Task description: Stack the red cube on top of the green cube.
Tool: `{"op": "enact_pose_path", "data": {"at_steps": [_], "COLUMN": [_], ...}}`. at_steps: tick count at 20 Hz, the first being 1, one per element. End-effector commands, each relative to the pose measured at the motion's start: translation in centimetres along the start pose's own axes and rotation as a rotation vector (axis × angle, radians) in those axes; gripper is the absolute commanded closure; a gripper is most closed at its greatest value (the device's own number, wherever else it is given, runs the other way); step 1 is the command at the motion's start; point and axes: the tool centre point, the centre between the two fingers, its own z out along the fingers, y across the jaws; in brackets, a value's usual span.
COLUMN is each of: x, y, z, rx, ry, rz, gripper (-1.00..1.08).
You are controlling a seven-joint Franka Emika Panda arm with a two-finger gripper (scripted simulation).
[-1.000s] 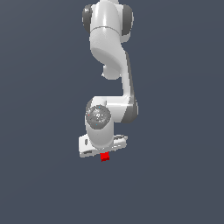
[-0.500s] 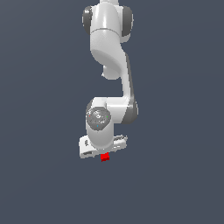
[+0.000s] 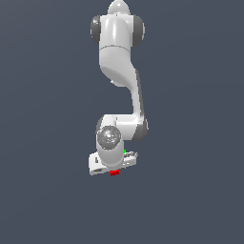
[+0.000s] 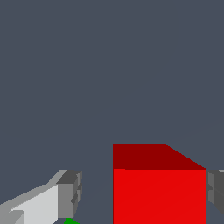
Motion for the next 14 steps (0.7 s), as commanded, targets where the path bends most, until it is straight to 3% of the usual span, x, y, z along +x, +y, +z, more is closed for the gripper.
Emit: {"op": "enact_pose_path", "data": {"at_steps": [1, 4, 5, 14], "x": [0.11, 0.19, 0.19, 0.19], "y": [0.03, 0.05, 0.05, 0.05], "z": [0.27, 0.08, 0.08, 0.08], "rx": [-0.001, -0.001, -0.001, -0.001], "ry": [0.002, 0.002, 0.002, 0.002], "rz": [0.000, 0.000, 0.000, 0.000], "gripper": [-0.92, -0.92, 1.08, 1.08]}}
